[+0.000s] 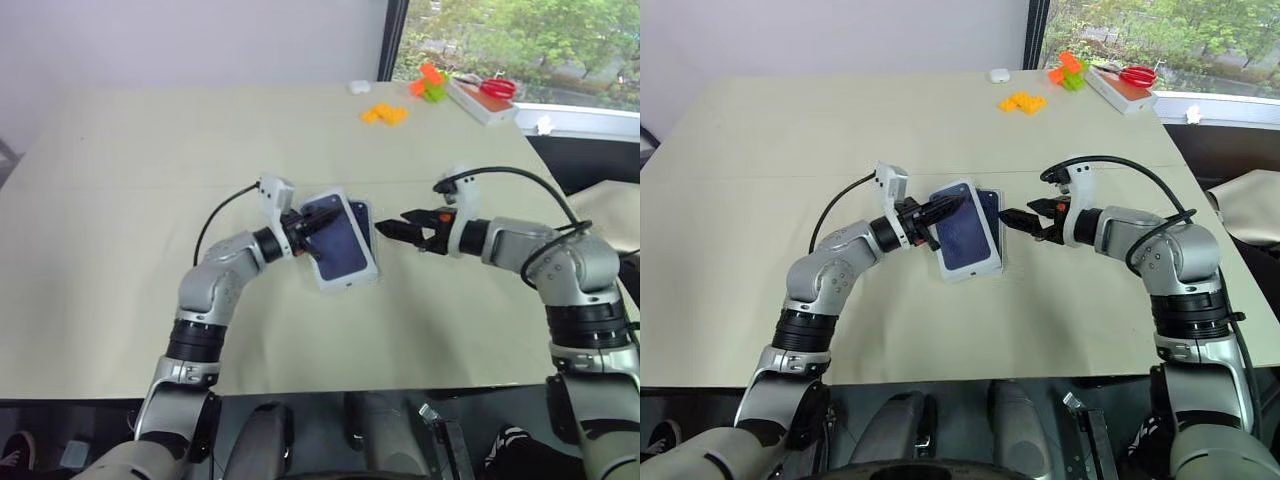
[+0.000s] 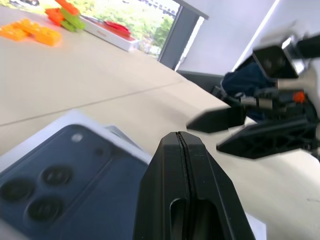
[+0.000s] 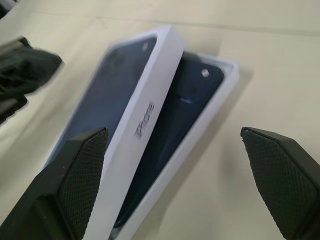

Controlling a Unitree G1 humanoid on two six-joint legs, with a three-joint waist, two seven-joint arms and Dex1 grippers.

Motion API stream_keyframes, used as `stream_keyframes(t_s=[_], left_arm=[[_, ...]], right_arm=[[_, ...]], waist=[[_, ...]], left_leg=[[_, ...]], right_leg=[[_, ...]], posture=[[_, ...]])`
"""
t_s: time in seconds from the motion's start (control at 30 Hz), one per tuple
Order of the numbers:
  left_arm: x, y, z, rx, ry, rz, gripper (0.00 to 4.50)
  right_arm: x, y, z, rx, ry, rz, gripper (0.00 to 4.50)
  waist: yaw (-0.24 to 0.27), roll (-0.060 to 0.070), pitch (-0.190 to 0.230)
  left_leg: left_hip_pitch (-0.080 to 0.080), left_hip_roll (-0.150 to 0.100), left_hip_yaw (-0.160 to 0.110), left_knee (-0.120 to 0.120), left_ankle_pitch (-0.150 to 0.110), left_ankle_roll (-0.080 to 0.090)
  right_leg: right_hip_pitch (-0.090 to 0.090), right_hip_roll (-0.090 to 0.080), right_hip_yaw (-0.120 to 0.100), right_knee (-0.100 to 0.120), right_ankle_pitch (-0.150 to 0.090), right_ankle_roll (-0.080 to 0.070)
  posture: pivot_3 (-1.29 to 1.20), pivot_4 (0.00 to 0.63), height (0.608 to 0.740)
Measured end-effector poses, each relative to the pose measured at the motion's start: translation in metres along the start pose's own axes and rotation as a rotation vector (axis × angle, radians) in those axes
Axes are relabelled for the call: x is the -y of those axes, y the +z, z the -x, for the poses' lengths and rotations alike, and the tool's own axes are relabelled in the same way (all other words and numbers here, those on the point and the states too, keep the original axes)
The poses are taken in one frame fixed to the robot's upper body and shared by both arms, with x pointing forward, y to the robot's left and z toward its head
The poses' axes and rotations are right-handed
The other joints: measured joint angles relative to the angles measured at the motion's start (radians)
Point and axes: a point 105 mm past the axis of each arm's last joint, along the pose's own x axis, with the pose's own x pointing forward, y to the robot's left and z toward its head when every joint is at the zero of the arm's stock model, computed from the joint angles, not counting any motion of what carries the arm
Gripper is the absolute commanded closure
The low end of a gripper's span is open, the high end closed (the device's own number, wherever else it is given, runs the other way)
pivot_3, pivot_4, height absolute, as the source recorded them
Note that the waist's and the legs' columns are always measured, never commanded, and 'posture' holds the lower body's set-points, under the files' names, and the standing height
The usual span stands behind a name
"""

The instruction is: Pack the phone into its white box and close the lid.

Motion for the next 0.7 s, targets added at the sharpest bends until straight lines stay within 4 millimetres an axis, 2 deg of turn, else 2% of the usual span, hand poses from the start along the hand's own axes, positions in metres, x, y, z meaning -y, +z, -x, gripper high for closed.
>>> stream_keyframes(t_s=[0.23,0.4,0.5,0.57,0.7], left_arm=[[-0.007,0.001,0.006,-0.017,0.032,-0.004,4.5],[-0.017,0.019,0.033,-0.007,0.095,-0.023,4.5],[-0.022,0.008,0.059,-0.078,0.145,-0.035,4.5],[-0.027,-0.002,0.069,-0.112,0.178,-0.009,4.5],[-0.028,-0.017,0.085,-0.177,0.215,-0.018,4.5]], right_arm=[[0.004,0.006,0.001,0.017,-0.029,0.06,0.05],[0.004,0.011,-0.002,0.037,-0.028,0.154,0.05],[0.003,0.013,-0.004,0.054,-0.024,0.196,0.92],[0.003,0.015,-0.006,0.062,-0.027,0.232,1.93],[-0.003,0.006,-0.02,0.055,-0.041,0.446,3.97]], waist=[[-0.001,0.0,0.0],[-0.001,0.0,0.0],[-0.002,0.0,0.0],[0.0,0.0,0.0],[0.002,0.0,0.0]], left_leg=[[0.0,0.0,0.002,0.0,0.0,0.0],[0.0,0.0,0.001,0.0,0.0,0.0],[0.001,0.0,0.002,0.0,0.0,0.0],[0.001,0.0,0.002,0.0,0.0,0.0],[0.002,0.0,0.002,0.0,0.0,0.0]], right_leg=[[0.0,0.0,0.001,0.0,0.0,0.0],[-0.001,0.0,0.001,0.001,0.0,0.0],[0.0,-0.001,0.002,0.001,0.0,0.0],[0.0,-0.001,0.002,0.001,0.0,0.0],[0.001,-0.001,0.002,0.001,0.0,0.0]], posture=[[0.0,0.15,0.74],[0.0,0.15,0.74],[0.0,0.15,0.74],[0.0,0.15,0.74],[0.0,0.15,0.74]])
